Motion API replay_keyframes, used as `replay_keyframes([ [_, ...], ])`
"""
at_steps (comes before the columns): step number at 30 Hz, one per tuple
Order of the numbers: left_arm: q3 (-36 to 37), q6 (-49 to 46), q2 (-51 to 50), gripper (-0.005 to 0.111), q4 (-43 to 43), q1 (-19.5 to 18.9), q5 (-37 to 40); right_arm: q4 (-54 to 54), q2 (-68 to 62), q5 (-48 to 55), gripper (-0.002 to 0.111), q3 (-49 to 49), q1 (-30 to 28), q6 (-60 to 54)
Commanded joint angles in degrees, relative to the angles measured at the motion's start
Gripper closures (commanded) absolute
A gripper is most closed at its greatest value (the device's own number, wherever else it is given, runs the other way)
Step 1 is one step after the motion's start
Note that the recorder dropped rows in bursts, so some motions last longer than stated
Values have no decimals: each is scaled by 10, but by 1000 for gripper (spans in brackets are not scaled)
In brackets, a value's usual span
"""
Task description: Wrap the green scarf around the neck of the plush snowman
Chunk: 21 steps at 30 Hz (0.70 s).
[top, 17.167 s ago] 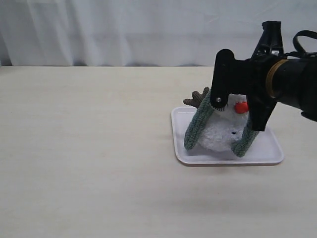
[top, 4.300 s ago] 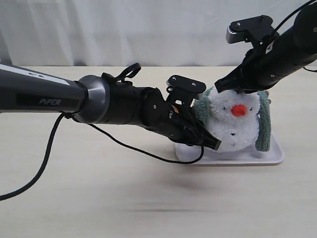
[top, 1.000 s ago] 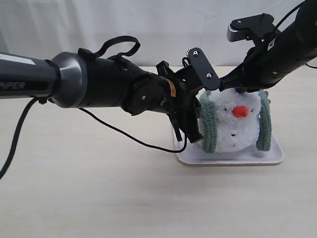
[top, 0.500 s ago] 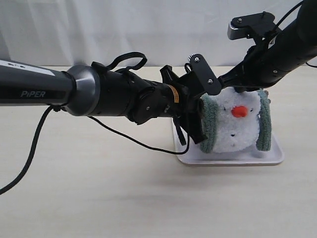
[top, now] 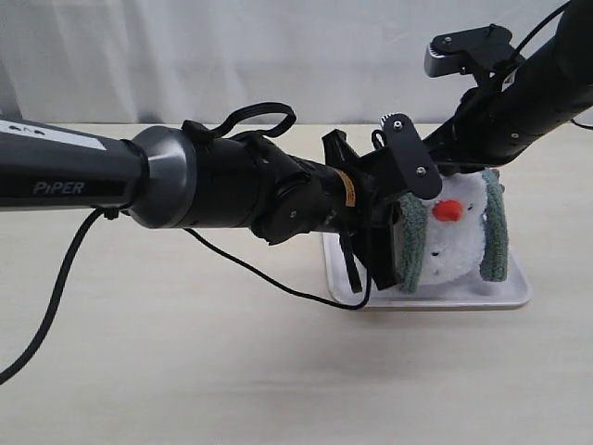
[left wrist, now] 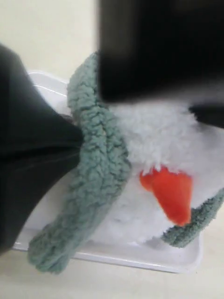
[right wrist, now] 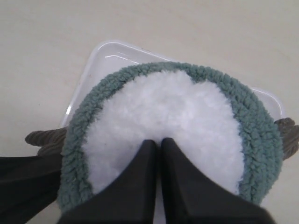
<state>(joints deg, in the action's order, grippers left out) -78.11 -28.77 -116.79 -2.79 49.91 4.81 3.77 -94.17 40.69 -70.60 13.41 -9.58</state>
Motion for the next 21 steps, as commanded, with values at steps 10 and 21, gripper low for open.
replay_keyframes([
  [10,0,1,-6,107,-25,-47,81,20,13,9,104,-1,0,-28],
  [21,0,1,-4,107,-25,-57,100,196,13,6,104,0,0,-188],
])
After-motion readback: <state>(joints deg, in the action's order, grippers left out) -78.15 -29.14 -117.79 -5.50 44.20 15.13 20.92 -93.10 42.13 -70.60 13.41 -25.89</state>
